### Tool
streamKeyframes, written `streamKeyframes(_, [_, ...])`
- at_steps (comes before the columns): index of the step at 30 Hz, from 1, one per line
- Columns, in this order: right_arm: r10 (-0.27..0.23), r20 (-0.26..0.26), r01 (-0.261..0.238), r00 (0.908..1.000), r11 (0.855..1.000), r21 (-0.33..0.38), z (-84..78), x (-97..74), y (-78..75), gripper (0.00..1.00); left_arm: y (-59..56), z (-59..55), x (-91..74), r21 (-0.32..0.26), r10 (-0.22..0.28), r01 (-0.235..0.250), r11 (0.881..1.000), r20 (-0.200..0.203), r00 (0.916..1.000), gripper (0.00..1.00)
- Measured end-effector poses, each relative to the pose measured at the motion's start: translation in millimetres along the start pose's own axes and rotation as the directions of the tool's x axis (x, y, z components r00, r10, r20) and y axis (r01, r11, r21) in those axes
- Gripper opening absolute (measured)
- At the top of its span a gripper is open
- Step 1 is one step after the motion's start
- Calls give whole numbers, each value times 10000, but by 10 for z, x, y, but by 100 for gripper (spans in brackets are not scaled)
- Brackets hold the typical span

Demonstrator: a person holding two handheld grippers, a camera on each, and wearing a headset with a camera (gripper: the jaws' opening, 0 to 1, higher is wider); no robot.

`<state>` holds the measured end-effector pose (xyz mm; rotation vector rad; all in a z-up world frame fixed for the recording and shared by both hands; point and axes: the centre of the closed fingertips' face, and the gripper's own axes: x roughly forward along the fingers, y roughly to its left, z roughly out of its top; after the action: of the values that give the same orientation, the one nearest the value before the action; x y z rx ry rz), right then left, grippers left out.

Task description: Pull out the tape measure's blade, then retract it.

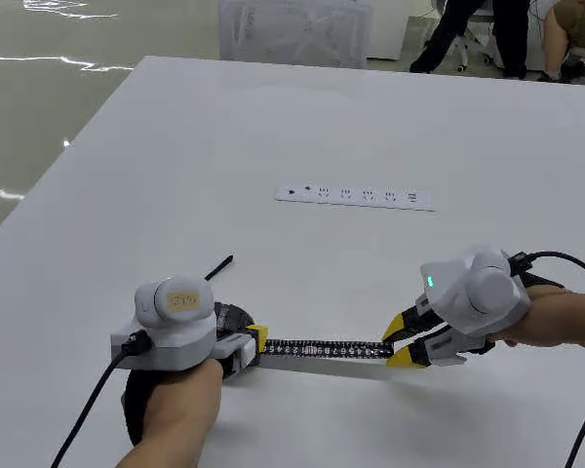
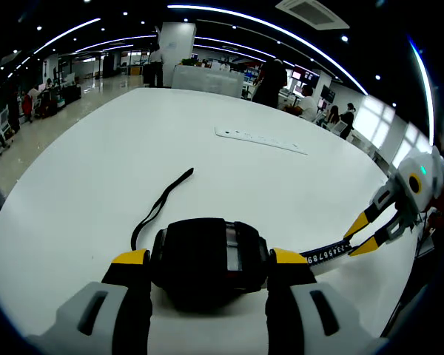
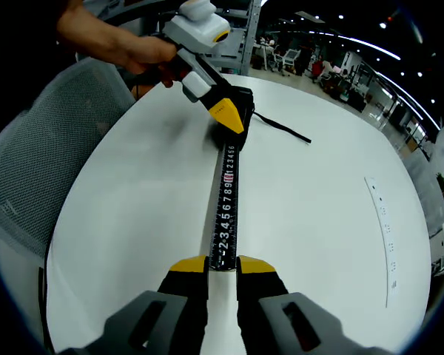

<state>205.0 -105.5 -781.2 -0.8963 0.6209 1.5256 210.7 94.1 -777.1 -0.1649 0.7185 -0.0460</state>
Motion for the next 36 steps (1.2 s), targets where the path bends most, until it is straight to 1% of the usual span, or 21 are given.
streamKeyframes(15, [-44, 62, 44, 10000, 10000, -6, 68, 57, -12, 13, 5, -8, -11, -41, 39, -39, 10000, 22, 10000, 58])
streamKeyframes(24, [-125, 59, 125, 9999, 9999, 3, 79, 69, -14, 13, -12, -5, -12, -34, 46, -46, 10000, 25, 10000, 58])
streamKeyframes(36, [-120, 59, 120, 9999, 9999, -9, 95, 85, -12, 13, 16, -12, 6, 1, 93, -93, 10000, 58, 9999, 58])
